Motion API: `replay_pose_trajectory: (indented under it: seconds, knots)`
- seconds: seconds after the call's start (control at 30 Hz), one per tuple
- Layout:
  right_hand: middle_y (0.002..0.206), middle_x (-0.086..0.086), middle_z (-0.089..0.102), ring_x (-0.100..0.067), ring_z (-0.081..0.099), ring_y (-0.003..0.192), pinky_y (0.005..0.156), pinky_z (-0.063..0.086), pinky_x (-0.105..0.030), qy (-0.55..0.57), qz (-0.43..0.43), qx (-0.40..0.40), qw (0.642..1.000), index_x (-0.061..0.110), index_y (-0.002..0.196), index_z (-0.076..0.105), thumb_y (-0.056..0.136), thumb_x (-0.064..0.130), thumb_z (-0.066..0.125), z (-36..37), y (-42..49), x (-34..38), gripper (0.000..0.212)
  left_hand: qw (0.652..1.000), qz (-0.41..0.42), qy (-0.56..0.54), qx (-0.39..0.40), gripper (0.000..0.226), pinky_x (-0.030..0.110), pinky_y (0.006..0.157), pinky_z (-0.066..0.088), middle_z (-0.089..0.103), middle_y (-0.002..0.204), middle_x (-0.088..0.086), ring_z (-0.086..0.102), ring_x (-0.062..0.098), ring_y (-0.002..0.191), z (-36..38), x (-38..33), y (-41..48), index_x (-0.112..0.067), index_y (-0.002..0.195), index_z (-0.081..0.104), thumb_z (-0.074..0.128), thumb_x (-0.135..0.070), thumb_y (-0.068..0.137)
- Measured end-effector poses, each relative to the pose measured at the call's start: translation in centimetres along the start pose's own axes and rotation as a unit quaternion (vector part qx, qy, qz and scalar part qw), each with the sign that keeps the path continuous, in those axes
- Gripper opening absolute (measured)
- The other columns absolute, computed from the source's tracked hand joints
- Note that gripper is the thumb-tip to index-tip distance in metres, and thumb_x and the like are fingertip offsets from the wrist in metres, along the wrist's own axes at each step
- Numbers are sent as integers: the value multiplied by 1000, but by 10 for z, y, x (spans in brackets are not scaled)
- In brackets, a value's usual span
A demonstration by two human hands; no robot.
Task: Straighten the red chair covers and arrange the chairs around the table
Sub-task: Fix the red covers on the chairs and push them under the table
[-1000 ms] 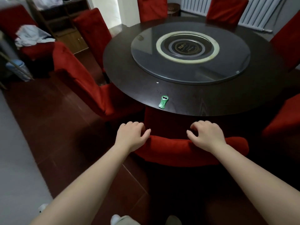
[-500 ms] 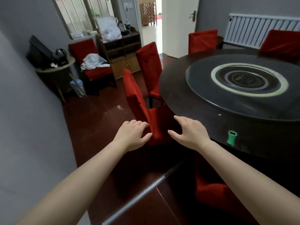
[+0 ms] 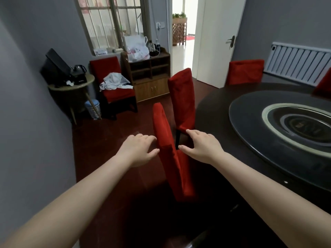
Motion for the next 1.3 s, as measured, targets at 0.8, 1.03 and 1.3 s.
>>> replay_pose_trajectory:
  seconds: [0.8, 1.03, 1.3]
  knots:
    - [152, 1, 42, -21, 45, 135, 105, 39, -40, 1, 218, 34, 975, 20, 150, 34, 85, 78, 37, 78, 281, 16, 87, 975, 219, -16, 20, 59, 35, 103, 38, 59, 133, -9, 49, 14, 126, 49, 211, 323, -30, 144, 41, 36, -64, 96]
    - [148, 3, 46, -20, 46, 133, 104, 39, -42, 8, 304, 51, 951, 21, 148, 37, 83, 80, 34, 101, 296, 17, 88, 949, 314, -21, 25, 59, 39, 105, 38, 58, 134, -8, 49, 16, 127, 61, 203, 401, -30, 144, 41, 37, -63, 96]
    - [140, 2, 53, -23, 51, 126, 99, 40, -42, -13, 384, 59, 921, 24, 140, 45, 82, 82, 32, 101, 324, -30, 83, 922, 384, -32, 35, 61, 36, 103, 38, 58, 134, -9, 48, 14, 127, 97, 168, 459, -31, 144, 41, 34, -66, 95]
Point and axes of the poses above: each hand's wrist, its own y-axis towards the middle knuckle, its own z-axis out of the palm, x = y × z, the point moved 2 cm from there along y, towards the middle knuckle
